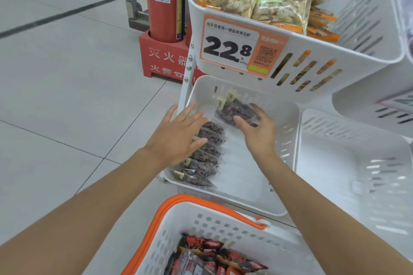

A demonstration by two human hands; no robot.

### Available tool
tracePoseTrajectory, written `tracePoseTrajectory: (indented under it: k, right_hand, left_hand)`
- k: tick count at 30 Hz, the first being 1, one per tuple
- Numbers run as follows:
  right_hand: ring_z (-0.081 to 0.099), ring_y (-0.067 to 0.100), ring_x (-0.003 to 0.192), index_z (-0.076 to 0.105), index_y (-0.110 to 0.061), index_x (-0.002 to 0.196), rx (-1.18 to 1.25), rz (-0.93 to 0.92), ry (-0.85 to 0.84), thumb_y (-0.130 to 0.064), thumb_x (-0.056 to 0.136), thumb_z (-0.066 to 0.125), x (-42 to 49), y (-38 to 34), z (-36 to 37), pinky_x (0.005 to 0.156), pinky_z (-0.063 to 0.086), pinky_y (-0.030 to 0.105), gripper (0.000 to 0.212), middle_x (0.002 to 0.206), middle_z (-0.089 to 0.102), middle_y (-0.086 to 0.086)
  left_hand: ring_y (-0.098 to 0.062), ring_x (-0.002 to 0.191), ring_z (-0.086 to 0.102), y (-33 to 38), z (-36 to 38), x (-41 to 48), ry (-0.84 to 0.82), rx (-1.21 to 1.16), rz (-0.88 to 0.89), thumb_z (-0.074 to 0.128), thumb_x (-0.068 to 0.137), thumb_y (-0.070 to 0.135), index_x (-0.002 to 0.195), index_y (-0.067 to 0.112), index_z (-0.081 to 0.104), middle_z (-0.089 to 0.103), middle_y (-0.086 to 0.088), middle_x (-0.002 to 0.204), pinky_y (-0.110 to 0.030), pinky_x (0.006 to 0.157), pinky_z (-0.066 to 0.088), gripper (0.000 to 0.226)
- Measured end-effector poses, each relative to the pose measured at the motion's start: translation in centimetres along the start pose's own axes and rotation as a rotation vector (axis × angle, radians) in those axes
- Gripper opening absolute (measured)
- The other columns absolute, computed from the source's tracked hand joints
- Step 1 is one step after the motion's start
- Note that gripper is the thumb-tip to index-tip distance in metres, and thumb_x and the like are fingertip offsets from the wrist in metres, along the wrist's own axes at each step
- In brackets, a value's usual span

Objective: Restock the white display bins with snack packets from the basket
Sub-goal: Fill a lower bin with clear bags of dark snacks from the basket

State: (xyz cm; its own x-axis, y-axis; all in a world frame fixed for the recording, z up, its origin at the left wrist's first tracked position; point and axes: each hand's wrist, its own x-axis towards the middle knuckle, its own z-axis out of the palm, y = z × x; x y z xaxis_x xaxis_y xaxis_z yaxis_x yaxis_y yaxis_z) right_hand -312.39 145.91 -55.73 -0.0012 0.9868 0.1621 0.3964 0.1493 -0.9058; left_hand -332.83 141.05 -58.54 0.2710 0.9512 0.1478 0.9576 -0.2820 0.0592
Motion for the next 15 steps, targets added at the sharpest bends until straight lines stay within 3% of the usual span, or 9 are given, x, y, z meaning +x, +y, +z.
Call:
tracePoseTrajectory:
  k: [2, 4, 5, 7, 10, 13, 15]
  right_hand:
    - [0.057, -0.015, 0.088, 0.063, -0.031, 0.112, 0.083, 0.105, -0.307, -0.017, 0.089, 0.069, 0.5, 0.8, 0.8, 0.077, 0.045, 0.007, 0.027, 0.102, 0.064, -0.025]
    - [0.052, -0.017, 0.1, 0.056, -0.047, 0.106, 0.117, 0.207, -0.491, -0.036, 0.094, 0.058, 0.9, 1.5, 1.0, 0.085, 0.039, 0.008, 0.017, 0.102, 0.055, -0.04]
    - [0.048, -0.012, 0.11, 0.053, -0.05, 0.112, 0.111, 0.222, -0.521, -0.045, 0.095, 0.051, 1.0, 1.8, 1.1, 0.092, 0.037, 0.016, 0.017, 0.111, 0.051, -0.04]
    - [0.036, -0.003, 0.126, 0.043, -0.045, 0.136, 0.107, 0.225, -0.546, -0.053, 0.096, 0.042, 1.2, 2.1, 1.5, 0.1, 0.033, 0.027, 0.04, 0.138, 0.041, -0.029]
    - [0.023, 0.005, 0.142, 0.023, -0.034, 0.152, 0.073, 0.237, -0.565, -0.054, 0.098, 0.036, 1.3, 1.9, 1.8, 0.104, 0.026, 0.027, 0.059, 0.157, 0.023, -0.016]
    - [0.031, 0.009, 0.14, 0.03, -0.035, 0.148, -0.04, 0.116, -0.492, -0.054, 0.097, 0.039, 1.7, 2.2, 1.7, 0.108, 0.029, 0.027, 0.055, 0.153, 0.031, -0.013]
    - [0.045, -0.002, 0.124, 0.041, -0.035, 0.134, -0.017, 0.081, -0.472, -0.044, 0.1, 0.04, 1.2, 1.9, 1.9, 0.097, 0.038, 0.012, 0.035, 0.131, 0.046, -0.023]
  left_hand:
    - [-0.014, 0.149, -0.018, -0.2, 0.8, -0.3, 0.051, 0.0, -0.011, 0.005, 0.095, 0.063, 0.157, 0.022, 0.007, -0.006, 0.003, 0.164, -0.044, 0.122, -0.006, 0.075]
    - [-0.013, 0.148, -0.022, -0.1, 1.4, -0.3, 0.096, -0.08, -0.053, 0.008, 0.093, 0.067, 0.157, 0.02, -0.007, -0.017, 0.001, 0.162, -0.041, 0.123, -0.005, 0.081]
    - [-0.012, 0.147, -0.023, 0.0, 1.6, -0.2, 0.103, -0.151, -0.078, 0.015, 0.094, 0.067, 0.156, 0.02, -0.011, -0.02, 0.002, 0.162, -0.039, 0.122, -0.007, 0.082]
    - [-0.009, 0.147, -0.023, 0.3, 1.5, 0.2, 0.082, -0.29, -0.123, 0.029, 0.095, 0.064, 0.155, 0.023, -0.013, -0.022, 0.006, 0.161, -0.034, 0.12, -0.008, 0.084]
    - [-0.011, 0.15, -0.013, 0.5, 1.2, 0.4, 0.069, -0.306, -0.13, 0.036, 0.098, 0.056, 0.156, 0.023, -0.004, -0.011, 0.007, 0.164, -0.035, 0.122, -0.002, 0.078]
    - [-0.014, 0.151, -0.01, 0.3, 1.1, 0.2, 0.054, -0.18, -0.119, 0.03, 0.1, 0.054, 0.157, 0.023, 0.0, -0.007, 0.007, 0.164, -0.039, 0.123, 0.0, 0.072]
    - [-0.016, 0.15, -0.013, 0.4, 1.2, 0.2, 0.05, -0.12, -0.127, 0.026, 0.1, 0.055, 0.157, 0.022, -0.001, -0.008, 0.006, 0.164, -0.04, 0.122, -0.002, 0.071]
